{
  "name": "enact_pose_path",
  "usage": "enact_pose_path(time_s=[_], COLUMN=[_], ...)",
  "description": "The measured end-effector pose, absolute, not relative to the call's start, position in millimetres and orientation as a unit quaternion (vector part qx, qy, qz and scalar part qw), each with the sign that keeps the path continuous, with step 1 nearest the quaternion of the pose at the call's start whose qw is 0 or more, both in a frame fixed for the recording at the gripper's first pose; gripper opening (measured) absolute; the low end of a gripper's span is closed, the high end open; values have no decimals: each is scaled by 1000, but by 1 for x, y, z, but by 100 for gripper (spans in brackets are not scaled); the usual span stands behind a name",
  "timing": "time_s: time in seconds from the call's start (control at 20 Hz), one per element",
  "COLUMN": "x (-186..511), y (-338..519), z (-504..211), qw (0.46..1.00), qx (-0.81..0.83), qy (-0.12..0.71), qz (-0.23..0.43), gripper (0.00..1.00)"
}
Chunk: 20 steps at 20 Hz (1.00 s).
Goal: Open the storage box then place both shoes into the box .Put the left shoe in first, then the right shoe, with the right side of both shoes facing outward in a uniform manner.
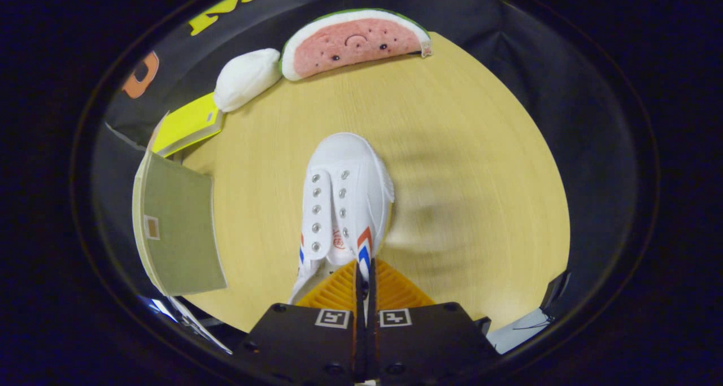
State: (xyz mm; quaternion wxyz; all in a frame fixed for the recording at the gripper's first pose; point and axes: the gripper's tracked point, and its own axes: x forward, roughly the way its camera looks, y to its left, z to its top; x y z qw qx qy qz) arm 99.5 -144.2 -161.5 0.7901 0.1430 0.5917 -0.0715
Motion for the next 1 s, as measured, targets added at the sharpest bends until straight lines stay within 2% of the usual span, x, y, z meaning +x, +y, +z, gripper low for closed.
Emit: enact_pose_path(time_s=[0.65, 1.0], x=[67, 89], y=[-5, 102], z=[1, 7], qw=[847, 849], qx=[136, 134], qy=[513, 508], qz=[19, 56], gripper=[5, 5])
